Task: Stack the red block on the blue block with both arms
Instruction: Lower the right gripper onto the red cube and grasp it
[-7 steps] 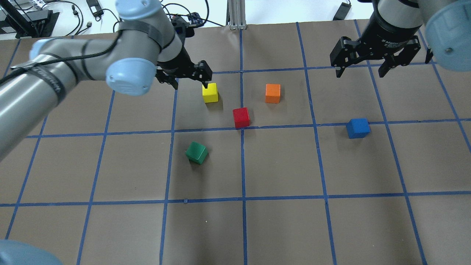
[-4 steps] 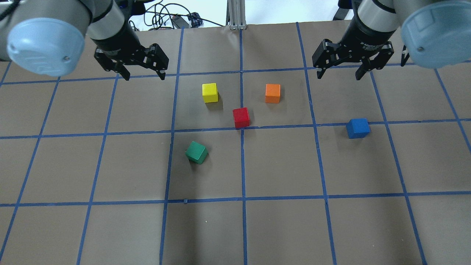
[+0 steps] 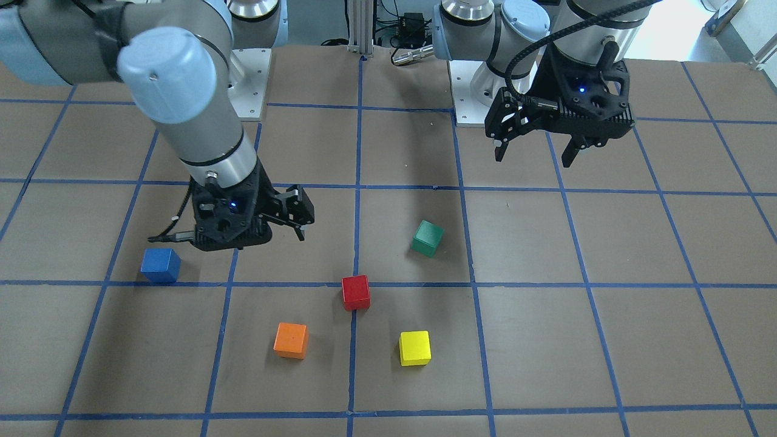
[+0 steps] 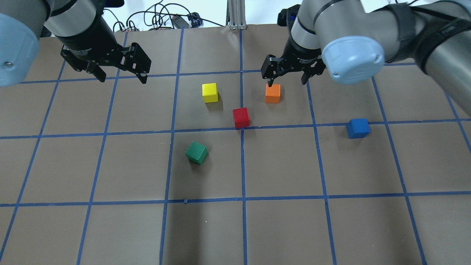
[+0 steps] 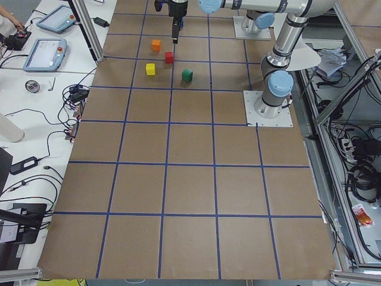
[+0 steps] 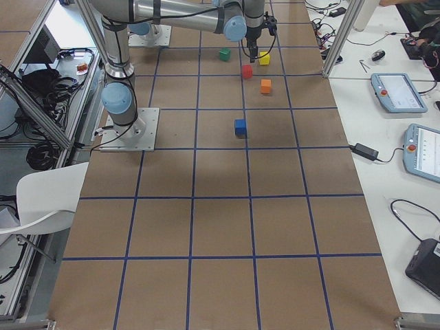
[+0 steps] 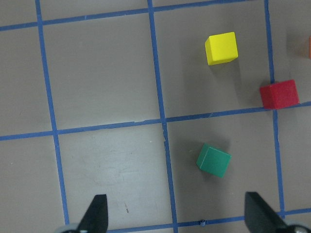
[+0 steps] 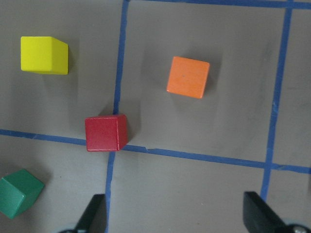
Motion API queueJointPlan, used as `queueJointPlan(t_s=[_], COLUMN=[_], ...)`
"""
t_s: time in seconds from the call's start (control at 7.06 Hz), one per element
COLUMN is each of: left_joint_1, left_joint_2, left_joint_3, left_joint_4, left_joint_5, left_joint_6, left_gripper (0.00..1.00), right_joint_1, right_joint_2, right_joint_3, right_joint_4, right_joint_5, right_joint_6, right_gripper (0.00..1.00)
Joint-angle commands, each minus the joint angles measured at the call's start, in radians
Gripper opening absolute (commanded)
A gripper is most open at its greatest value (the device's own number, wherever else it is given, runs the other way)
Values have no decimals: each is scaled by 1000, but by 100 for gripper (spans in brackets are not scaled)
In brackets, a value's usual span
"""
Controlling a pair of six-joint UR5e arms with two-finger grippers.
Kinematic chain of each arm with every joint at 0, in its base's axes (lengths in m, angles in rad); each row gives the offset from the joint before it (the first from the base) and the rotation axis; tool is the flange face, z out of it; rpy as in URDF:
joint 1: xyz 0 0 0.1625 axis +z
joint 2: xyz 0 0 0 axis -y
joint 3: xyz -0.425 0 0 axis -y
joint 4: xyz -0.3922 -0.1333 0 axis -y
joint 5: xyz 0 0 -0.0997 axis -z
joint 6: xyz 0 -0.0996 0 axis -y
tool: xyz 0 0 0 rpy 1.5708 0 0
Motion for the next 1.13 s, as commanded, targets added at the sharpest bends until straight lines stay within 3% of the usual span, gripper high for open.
queueJointPlan(t_s=[0.0,0.99], left_joint_1=[-2,-2], left_joint_2=[-1,32], left_joint_3=[-1,-56], left_joint_4=[-1,4], left_joint_5=[8,0], left_joint_6=[0,0], left_gripper=[100,100], right_joint_1=[61,132], right_joint_2=[81,274], right_joint_3=[0,0], right_joint_4=[-46,-179], right_joint_5=[1,14], right_joint_6=[66,158], right_gripper=[100,100])
